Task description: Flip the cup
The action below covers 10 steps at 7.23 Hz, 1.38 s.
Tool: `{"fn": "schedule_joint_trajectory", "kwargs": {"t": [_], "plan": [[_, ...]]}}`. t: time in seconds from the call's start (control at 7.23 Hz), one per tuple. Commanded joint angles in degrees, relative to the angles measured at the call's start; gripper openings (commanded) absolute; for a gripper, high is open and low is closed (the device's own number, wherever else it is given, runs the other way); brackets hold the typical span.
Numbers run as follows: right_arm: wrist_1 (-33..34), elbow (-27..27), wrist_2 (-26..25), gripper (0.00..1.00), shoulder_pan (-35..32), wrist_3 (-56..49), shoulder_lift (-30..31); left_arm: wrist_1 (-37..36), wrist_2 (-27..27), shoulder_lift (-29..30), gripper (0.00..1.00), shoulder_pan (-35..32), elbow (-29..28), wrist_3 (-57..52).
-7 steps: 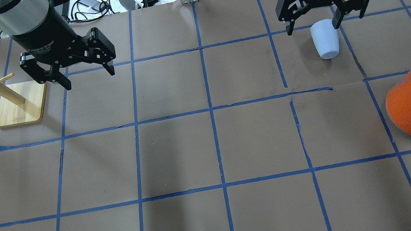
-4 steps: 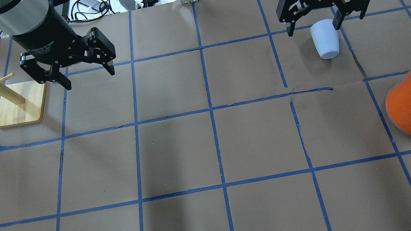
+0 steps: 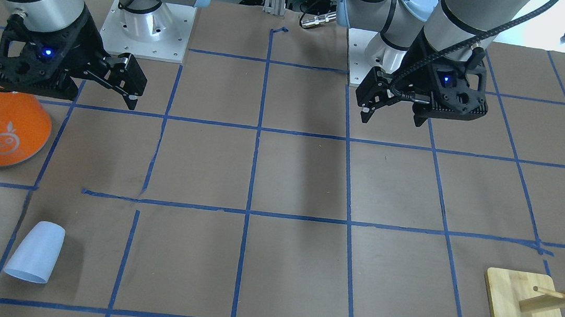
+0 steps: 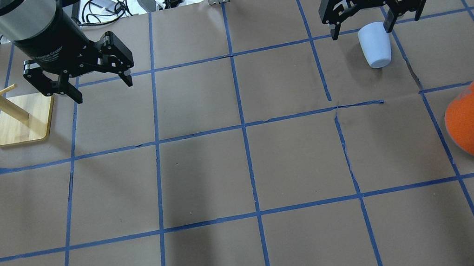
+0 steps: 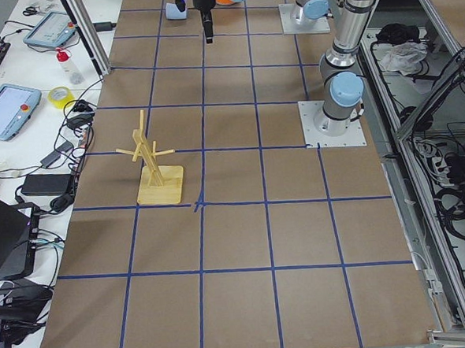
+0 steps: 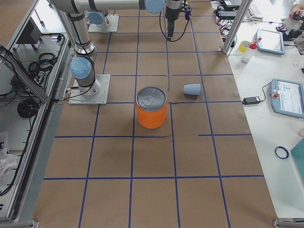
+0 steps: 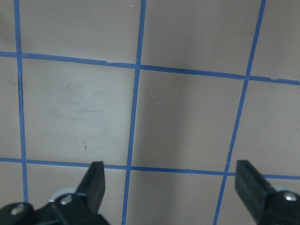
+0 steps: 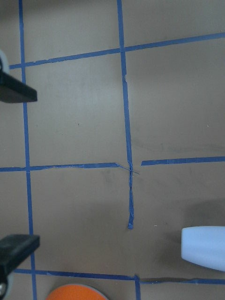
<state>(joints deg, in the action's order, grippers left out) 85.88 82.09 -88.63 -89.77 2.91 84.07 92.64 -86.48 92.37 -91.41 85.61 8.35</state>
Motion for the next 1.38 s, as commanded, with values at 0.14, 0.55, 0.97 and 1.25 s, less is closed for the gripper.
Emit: {"fn": "schedule_joint_trajectory", "kwargs": {"t": [0.14, 0.55, 0.97, 1.25], "plan": [[0.16, 0.0, 0.13, 1.0, 0.03, 0.08, -0.22, 0.0, 0.0, 0.0, 1.0, 0.0, 0.0, 0.0], [0.43, 0.0, -0.13, 1.0, 0.03, 1.21, -0.48, 0.0, 0.09, 0.0, 1.0, 0.0, 0.0, 0.0], [1.48, 0.0, -0.13, 1.0, 2.47, -0.01, -1.18, 0.0, 0.09, 0.0, 1.0, 0.0, 0.0, 0.0], [5.84, 0.44, 0.3, 1.0, 10.36, -3.23, -6.24, 0.0, 0.09, 0.0, 1.0, 0.0, 0.0, 0.0]]}}
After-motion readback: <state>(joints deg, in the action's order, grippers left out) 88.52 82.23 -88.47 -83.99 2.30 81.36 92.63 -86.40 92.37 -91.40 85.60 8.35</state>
